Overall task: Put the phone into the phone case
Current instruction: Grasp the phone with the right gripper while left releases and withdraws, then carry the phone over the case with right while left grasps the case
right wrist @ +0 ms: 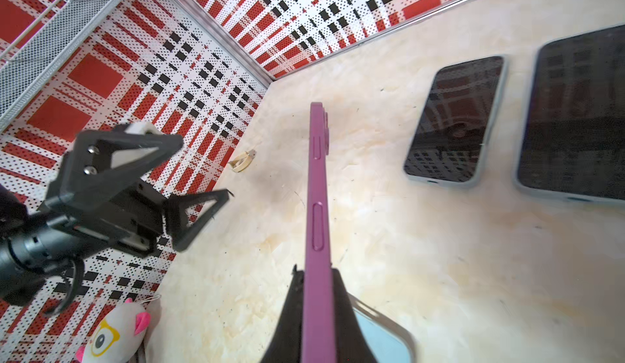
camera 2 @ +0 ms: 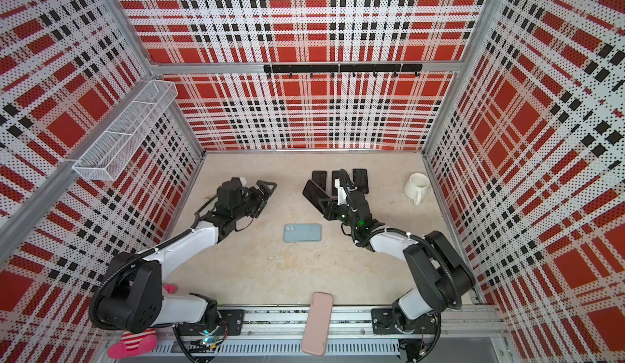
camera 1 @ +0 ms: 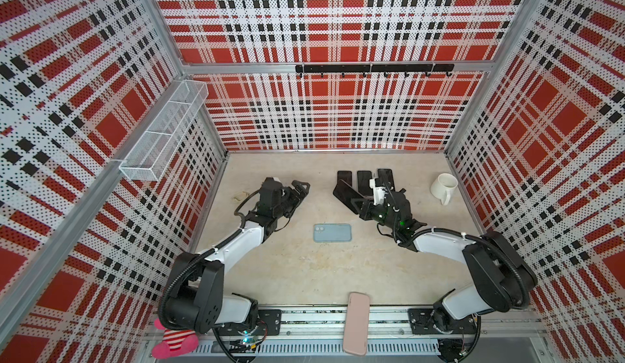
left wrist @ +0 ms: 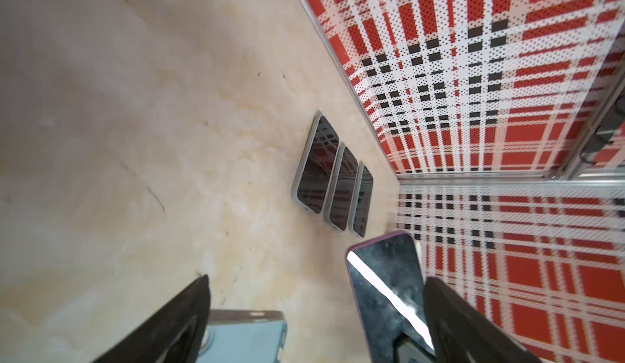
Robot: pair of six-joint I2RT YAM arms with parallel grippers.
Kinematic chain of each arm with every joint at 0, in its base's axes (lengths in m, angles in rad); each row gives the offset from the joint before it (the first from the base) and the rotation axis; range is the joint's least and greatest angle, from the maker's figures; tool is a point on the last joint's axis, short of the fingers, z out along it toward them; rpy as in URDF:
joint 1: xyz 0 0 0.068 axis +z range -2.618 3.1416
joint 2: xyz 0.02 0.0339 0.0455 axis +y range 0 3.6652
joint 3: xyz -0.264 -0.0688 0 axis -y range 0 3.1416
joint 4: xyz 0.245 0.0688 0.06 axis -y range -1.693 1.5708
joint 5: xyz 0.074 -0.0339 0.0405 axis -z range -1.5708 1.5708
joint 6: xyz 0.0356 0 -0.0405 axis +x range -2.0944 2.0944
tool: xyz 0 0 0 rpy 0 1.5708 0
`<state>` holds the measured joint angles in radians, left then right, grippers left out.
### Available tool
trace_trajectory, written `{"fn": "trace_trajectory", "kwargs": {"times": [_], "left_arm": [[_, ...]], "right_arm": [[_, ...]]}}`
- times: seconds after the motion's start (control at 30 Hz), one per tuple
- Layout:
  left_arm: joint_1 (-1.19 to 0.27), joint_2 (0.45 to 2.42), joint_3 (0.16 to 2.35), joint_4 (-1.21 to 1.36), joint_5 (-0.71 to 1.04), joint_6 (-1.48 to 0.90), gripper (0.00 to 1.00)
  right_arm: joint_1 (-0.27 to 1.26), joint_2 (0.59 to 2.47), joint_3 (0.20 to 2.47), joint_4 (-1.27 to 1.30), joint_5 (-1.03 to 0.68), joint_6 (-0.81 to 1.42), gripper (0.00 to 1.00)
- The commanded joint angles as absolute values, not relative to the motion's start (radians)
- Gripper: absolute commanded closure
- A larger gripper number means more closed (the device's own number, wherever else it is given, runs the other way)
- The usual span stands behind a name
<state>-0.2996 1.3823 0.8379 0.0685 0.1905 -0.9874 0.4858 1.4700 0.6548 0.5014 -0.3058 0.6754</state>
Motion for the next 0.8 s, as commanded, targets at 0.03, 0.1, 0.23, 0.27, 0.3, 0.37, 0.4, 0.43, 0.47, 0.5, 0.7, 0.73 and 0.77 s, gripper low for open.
{"fn": "trace_trajectory", "kwargs": {"times": [0.03,0.1,0.23,0.27,0.3,0.37,0.4,0.43,0.47,0.5,0.7,0.73,0.77], "left_arm": [[-0.305,1.427,0.992,-0.187,0.110,-0.656,0.07],[-0.308,1.476,1.076,-0.277,0.104,-0.565,0.10],[-0.323,1.569,1.208,-0.416,0.108,-0.421,0.14],[-0.328,1.591,1.229,-0.441,0.115,-0.395,0.15],[-0.334,1.606,1.243,-0.458,0.126,-0.375,0.16],[-0.345,1.622,1.242,-0.462,0.149,-0.338,0.18],[-0.349,1.629,1.240,-0.462,0.161,-0.329,0.20],[-0.353,1.634,1.235,-0.462,0.179,-0.318,0.23],[-0.354,1.638,1.228,-0.463,0.198,-0.312,0.25],[-0.356,1.640,1.218,-0.463,0.217,-0.308,0.27],[-0.368,1.658,1.147,-0.507,0.315,-0.253,0.38],[-0.368,1.661,1.128,-0.506,0.331,-0.248,0.41],[-0.369,1.666,1.110,-0.507,0.346,-0.244,0.43]], "right_arm": [[0.397,1.340,0.667,0.236,-0.414,0.602,1.00],[0.350,1.285,0.697,0.069,-0.436,0.521,1.00],[0.269,1.215,0.758,-0.225,-0.491,0.410,1.00],[0.248,1.204,0.768,-0.288,-0.509,0.385,1.00],[0.229,1.198,0.779,-0.345,-0.530,0.361,1.00],[0.196,1.198,0.802,-0.444,-0.564,0.316,1.00],[0.184,1.201,0.809,-0.477,-0.581,0.302,1.00],[0.173,1.205,0.816,-0.507,-0.603,0.289,1.00],[0.166,1.211,0.825,-0.531,-0.625,0.280,1.00],[0.164,1.220,0.830,-0.541,-0.650,0.278,1.00],[0.195,1.348,0.881,-0.557,-0.804,0.288,1.00],[0.218,1.371,0.891,-0.553,-0.799,0.289,1.00],[0.241,1.395,0.903,-0.544,-0.801,0.291,1.00]]}}
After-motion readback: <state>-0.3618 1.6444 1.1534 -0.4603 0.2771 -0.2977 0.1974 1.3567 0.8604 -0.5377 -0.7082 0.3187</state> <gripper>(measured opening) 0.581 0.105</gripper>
